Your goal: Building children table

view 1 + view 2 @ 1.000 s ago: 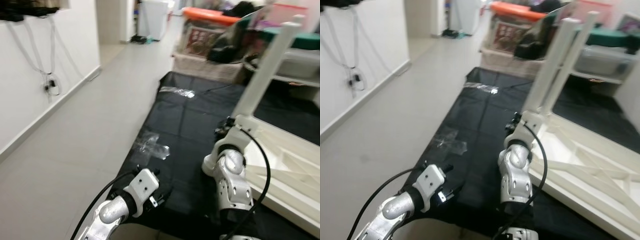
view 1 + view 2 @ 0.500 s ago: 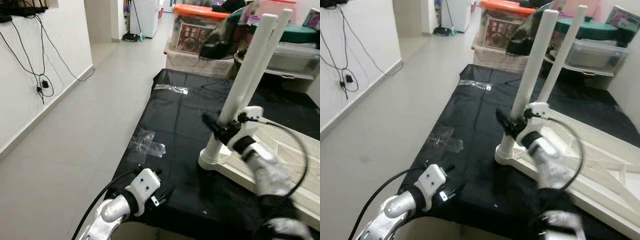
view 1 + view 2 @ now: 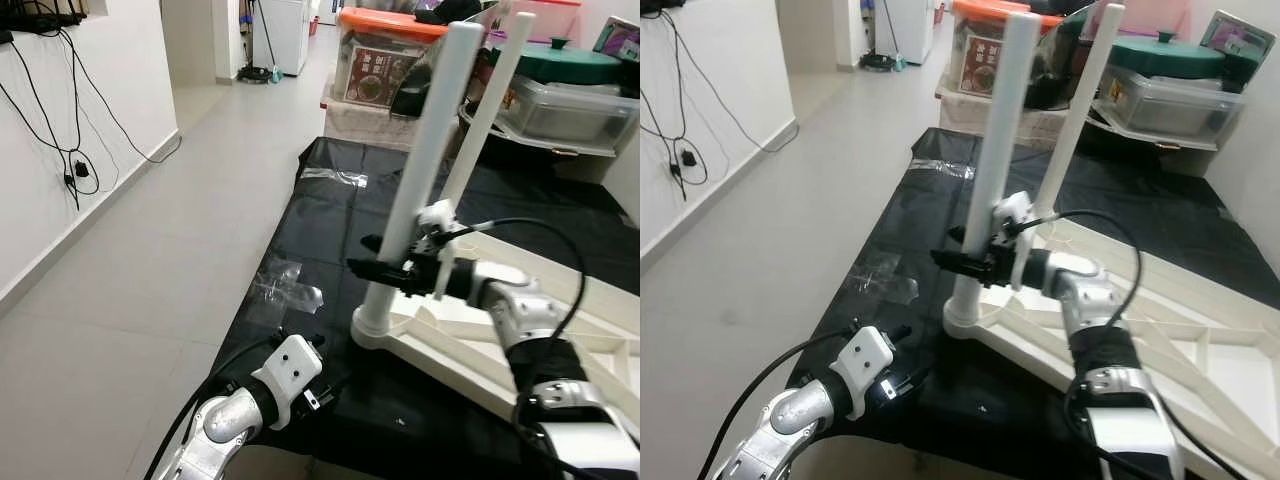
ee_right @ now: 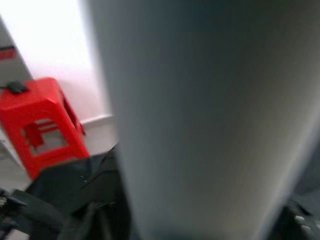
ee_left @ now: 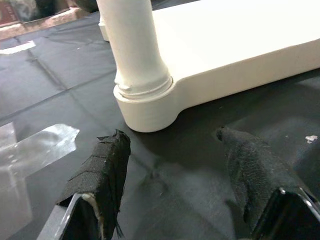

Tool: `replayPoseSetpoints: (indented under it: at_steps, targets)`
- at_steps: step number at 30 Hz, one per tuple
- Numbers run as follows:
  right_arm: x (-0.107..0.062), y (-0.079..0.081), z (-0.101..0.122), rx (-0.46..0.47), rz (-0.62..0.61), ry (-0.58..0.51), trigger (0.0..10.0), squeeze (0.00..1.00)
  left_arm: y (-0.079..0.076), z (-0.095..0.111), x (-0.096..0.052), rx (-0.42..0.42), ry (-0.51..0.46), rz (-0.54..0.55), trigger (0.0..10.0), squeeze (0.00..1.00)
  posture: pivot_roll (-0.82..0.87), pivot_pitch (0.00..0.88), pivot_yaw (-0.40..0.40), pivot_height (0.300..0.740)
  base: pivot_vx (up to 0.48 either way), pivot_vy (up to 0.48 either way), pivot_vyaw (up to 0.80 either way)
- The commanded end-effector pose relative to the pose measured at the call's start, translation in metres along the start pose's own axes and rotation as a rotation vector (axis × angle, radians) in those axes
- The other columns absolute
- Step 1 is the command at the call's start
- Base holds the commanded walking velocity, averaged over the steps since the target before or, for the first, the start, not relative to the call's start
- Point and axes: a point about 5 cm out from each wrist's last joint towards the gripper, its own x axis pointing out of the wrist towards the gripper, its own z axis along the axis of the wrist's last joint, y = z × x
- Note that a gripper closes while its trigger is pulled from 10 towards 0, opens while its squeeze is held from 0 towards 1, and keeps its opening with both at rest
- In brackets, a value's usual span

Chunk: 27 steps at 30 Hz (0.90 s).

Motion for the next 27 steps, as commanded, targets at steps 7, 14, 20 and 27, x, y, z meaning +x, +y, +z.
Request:
replayPoseSetpoints:
  at_steps: [7, 14, 20, 27]
  targets:
    - [-0.02, -0.035, -0.006, 0.062, -0.626, -0.052, 0.0, 0.0, 0.003, 0.005, -0.005, -0.008, -0.046, 0.055, 10.0, 0.0, 0.17, 0.0, -0.139, 0.74, 0.0, 0.0, 0.0]
    - [-0.069, -0.022, -0.031, 0.217, -1.441, -0.14, 0.0, 0.0, 0.007, 0.017, -0.006, -0.058, -0.088, 0.124, 10.0, 0.0, 0.16, 0.0, -0.129, 0.74, 0.0, 0.0, 0.0]
    - [-0.039, 0.013, -0.039, 0.345, -1.513, -0.215, 0.0, 0.0, 0.008, 0.023, -0.006, -0.082, -0.105, 0.143, 10.0, 0.0, 0.16, 0.0, -0.125, 0.74, 0.0, 0.0, 0.0]
    - [-0.009, 0.013, -0.028, 0.235, -1.205, -0.297, 10.0, 1.0, 0.005, 0.023, -0.007, -0.087, -0.108, 0.143, 10.0, 0.0, 0.16, 0.0, -0.13, 0.74, 0.0, 0.0, 0.0]
